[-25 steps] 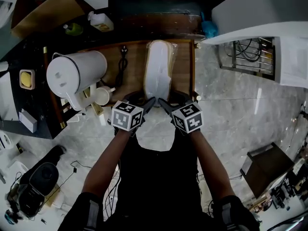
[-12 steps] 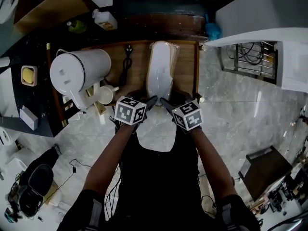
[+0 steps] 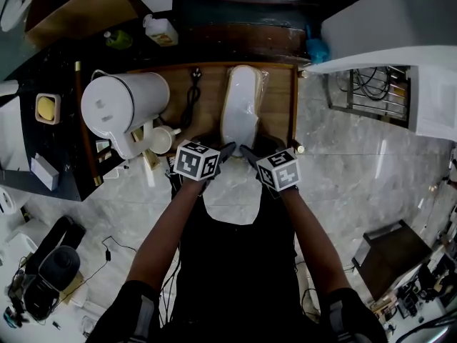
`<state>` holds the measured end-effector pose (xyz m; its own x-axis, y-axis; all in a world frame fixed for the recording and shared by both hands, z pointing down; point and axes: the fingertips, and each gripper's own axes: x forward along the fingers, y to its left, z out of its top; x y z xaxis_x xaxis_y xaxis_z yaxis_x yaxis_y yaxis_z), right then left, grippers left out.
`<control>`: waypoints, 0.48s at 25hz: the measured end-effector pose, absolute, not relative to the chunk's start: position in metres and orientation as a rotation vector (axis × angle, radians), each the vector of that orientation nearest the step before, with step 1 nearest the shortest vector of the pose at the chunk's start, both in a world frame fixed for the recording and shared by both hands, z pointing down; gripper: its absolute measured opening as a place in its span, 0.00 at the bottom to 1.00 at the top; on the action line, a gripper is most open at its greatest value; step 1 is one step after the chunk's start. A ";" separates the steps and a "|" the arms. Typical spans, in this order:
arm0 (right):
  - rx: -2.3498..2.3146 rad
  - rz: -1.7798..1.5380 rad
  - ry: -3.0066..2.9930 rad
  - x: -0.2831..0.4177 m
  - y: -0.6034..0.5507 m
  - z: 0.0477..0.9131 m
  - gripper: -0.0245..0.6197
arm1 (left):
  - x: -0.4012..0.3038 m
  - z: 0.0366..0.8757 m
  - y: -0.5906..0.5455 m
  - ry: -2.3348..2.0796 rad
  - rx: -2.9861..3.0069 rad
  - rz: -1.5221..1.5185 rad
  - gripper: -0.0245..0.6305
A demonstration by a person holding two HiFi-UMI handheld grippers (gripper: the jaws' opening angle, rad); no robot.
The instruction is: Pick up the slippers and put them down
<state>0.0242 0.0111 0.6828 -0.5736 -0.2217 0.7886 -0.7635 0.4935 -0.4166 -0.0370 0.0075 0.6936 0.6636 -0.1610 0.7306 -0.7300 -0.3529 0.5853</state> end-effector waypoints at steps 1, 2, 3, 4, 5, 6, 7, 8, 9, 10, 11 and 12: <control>0.814 1.024 -2.064 0.025 0.011 0.682 0.41 | -0.038 0.694 0.007 -0.702 1.865 0.703 0.43; 0.824 1.017 -2.064 0.026 0.010 0.680 0.43 | -0.039 0.693 0.007 -0.703 1.861 0.700 0.44; 0.836 1.011 -2.065 0.028 0.009 0.678 0.43 | -0.040 0.692 0.007 -0.707 1.858 0.696 0.44; 0.848 1.007 -2.069 0.029 0.007 0.675 0.43 | -0.042 0.690 0.006 -0.714 1.858 0.691 0.44; 0.857 1.006 -2.077 0.030 0.005 0.671 0.43 | -0.043 0.687 0.005 -0.723 1.860 0.684 0.44; 0.864 1.006 -2.086 0.030 0.003 0.668 0.43 | -0.046 0.685 0.003 -0.731 1.863 0.679 0.44; 0.871 1.003 -2.095 0.029 0.001 0.664 0.43 | -0.048 0.682 0.002 -0.738 1.866 0.678 0.44; 0.877 0.996 -2.101 0.030 0.000 0.661 0.43 | -0.050 0.679 0.002 -0.744 1.871 0.680 0.44; 0.882 0.987 -2.105 0.030 -0.001 0.658 0.43 | -0.052 0.677 0.002 -0.750 1.875 0.684 0.44; 0.882 0.982 -2.109 0.030 -0.001 0.655 0.43 | -0.054 0.674 0.002 -0.758 1.880 0.688 0.44; 0.871 0.985 -2.115 0.029 -0.001 0.652 0.43 | -0.056 0.670 0.001 -0.768 1.885 0.691 0.44; 0.851 0.993 -2.124 0.027 0.001 0.649 0.43 | -0.059 0.666 0.000 -0.779 1.891 0.690 0.44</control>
<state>0.0268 0.0013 0.6487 -0.5887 -0.2820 0.7575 -0.7621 0.5060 -0.4039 -0.0586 0.0002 0.6663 0.6385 -0.2253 0.7359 -0.7577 -0.3519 0.5497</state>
